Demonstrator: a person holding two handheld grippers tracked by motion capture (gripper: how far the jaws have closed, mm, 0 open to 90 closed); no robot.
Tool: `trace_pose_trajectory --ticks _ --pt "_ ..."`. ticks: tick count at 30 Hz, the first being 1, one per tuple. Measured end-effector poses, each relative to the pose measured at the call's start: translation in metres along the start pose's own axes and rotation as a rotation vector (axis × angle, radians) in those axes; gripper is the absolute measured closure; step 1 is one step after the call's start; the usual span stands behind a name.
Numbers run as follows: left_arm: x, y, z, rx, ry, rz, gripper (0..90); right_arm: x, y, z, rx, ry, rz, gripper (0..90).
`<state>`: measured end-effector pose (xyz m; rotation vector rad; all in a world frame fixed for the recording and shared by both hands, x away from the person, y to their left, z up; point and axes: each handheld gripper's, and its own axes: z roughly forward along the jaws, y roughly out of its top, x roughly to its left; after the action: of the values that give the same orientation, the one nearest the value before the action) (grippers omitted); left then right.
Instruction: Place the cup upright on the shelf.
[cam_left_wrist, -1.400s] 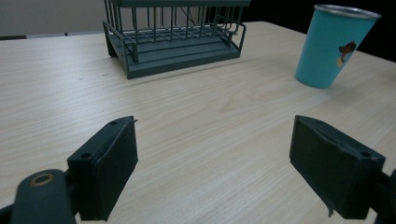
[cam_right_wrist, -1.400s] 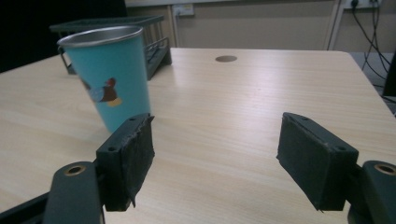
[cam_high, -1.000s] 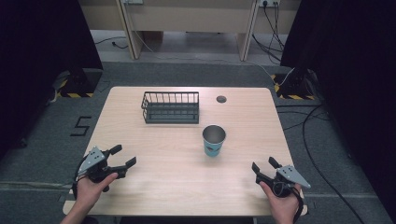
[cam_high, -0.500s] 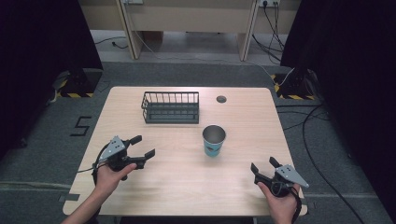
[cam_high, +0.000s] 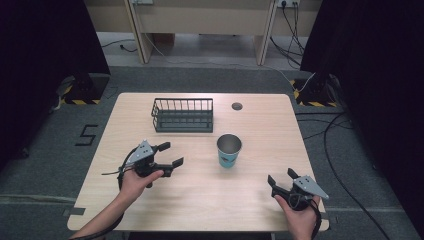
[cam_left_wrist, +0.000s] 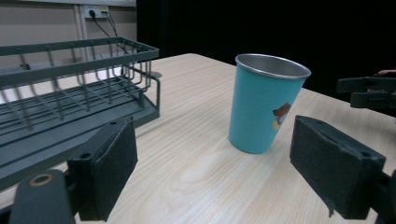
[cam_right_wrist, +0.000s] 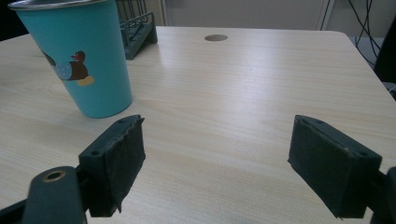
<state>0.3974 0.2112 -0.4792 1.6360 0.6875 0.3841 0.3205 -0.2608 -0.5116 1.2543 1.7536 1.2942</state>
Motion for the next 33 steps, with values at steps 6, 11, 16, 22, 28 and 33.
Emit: trace_pose_trajectory --ticks 6,11,16,22,28,33 --pt "-0.005 0.004 0.019 0.016 -0.033 0.000 14.5 0.000 0.000 0.000 0.009 0.005 0.002 16.5" --pt "-0.011 0.006 0.034 0.031 -0.057 0.013 14.5 0.000 0.000 0.000 0.006 0.006 0.000 16.6" --pt "-0.015 0.006 0.049 0.058 -0.075 0.023 14.5 0.000 0.000 0.000 0.006 0.005 0.001 16.8" --pt "-0.018 0.006 0.065 0.072 -0.090 0.021 14.6 -0.001 0.000 0.000 0.002 0.005 0.008 17.0" --pt "-0.025 0.008 0.079 0.075 -0.106 0.041 14.5 -0.002 0.000 0.000 -0.001 0.008 0.022 17.2" --pt "-0.031 0.005 0.094 0.095 -0.115 0.072 14.6 -0.003 0.000 0.000 -0.002 0.011 0.029 17.5"
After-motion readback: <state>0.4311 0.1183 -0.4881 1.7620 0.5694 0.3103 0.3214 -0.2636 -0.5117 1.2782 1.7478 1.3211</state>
